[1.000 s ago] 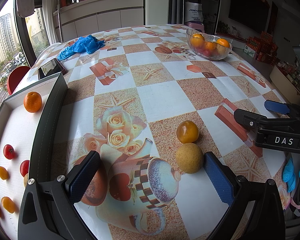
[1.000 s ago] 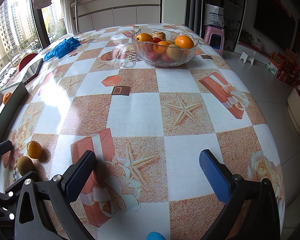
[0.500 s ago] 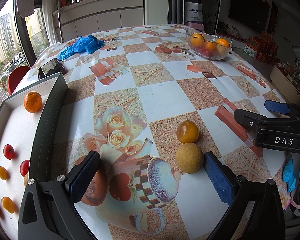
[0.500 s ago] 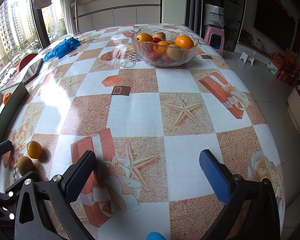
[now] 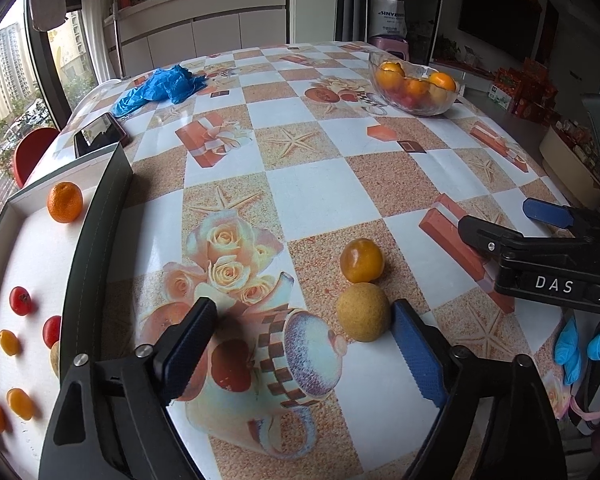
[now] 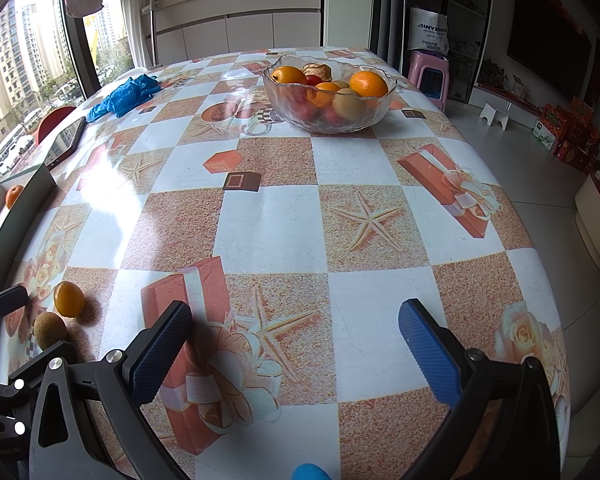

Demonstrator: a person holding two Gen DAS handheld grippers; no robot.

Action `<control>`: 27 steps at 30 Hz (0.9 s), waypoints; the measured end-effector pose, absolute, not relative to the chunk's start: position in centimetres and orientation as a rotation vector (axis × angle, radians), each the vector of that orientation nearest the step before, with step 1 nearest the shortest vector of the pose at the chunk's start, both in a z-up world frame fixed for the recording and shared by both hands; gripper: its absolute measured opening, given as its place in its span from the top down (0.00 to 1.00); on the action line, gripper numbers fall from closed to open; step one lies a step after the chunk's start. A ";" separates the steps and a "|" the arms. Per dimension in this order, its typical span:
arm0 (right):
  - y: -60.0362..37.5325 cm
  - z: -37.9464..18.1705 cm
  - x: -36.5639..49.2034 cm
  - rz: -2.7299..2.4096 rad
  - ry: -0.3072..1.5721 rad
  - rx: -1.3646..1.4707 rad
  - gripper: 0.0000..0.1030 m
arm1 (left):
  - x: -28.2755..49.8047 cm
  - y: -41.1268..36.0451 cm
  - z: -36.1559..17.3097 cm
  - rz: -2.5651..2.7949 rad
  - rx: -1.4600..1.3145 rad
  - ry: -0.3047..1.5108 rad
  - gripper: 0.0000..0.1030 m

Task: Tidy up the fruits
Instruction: 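Close the left tool on the brown kiwi on the table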

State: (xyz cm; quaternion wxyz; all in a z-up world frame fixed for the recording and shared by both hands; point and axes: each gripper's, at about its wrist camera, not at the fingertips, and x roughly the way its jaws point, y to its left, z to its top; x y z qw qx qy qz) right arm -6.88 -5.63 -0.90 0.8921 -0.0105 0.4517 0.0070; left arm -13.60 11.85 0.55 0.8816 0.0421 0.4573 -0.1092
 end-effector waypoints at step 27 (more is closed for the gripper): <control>6.2 0.2 -7.3 0.294 1.000 -0.121 0.40 | -16.4 17.0 1.4 -0.237 -0.078 1.010 0.72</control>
